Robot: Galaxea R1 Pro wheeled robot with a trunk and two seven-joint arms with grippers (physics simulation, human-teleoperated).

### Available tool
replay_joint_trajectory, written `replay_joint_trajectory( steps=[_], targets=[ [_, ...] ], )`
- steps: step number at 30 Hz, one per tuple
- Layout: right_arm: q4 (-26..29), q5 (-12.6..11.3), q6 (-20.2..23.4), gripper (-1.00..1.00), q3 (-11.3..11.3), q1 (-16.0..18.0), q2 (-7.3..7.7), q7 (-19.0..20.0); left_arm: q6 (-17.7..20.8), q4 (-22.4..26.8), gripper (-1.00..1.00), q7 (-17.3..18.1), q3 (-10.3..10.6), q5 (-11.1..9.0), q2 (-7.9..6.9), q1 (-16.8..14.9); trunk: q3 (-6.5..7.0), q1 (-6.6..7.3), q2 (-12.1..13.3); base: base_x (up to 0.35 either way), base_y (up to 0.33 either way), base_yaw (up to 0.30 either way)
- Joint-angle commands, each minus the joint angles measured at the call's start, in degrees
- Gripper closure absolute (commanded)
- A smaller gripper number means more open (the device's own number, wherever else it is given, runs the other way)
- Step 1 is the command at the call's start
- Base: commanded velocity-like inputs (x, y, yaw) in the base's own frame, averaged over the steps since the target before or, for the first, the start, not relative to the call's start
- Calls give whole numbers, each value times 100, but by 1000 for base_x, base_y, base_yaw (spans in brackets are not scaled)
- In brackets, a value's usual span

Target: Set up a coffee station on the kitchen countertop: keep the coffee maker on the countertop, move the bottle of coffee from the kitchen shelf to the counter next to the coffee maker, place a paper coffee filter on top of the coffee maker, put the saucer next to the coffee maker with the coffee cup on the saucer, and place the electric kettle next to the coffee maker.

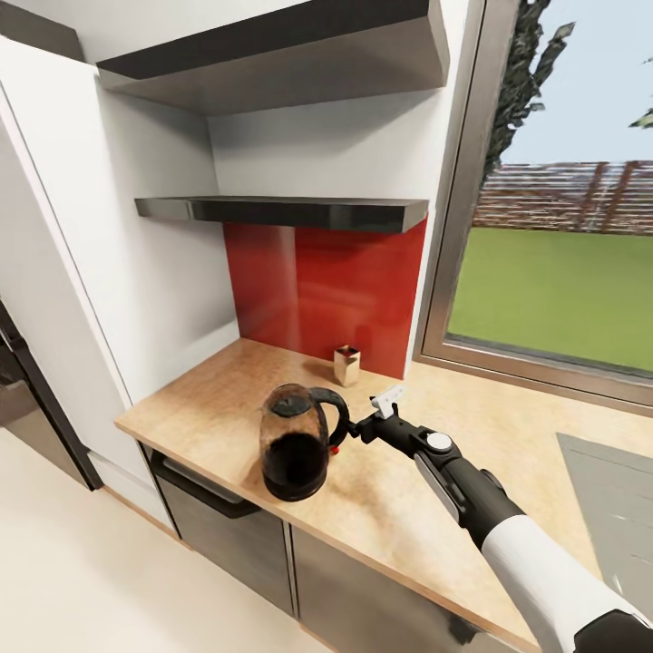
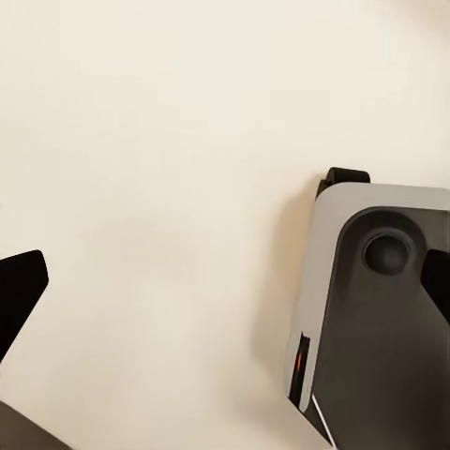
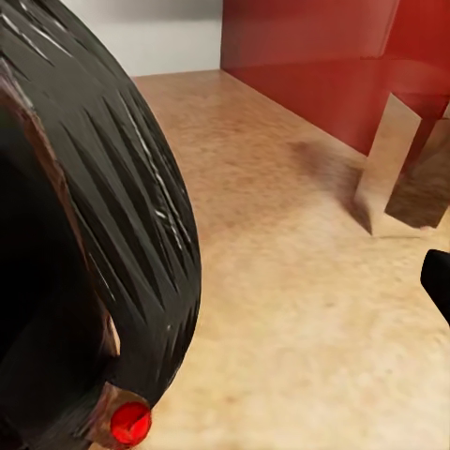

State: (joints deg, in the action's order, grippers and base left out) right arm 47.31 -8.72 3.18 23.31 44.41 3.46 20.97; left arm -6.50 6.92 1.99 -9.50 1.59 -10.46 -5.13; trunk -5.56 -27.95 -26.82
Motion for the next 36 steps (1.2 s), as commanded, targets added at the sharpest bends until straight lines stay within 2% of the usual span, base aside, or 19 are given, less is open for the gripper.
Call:
replay_joint_trajectory(
  steps=[1,36],
  targets=[
    [7,-59,33,-100,16,6,6,3,-19,-6,-100,22,-41,17,0,-5,-12,-3,-11,0,71,0],
    [6,-59,34,-100,16,6,6,3,5,-6,-100,21,-44,8,0,-5,-12,-3,-11,28,39,0]
  ],
)
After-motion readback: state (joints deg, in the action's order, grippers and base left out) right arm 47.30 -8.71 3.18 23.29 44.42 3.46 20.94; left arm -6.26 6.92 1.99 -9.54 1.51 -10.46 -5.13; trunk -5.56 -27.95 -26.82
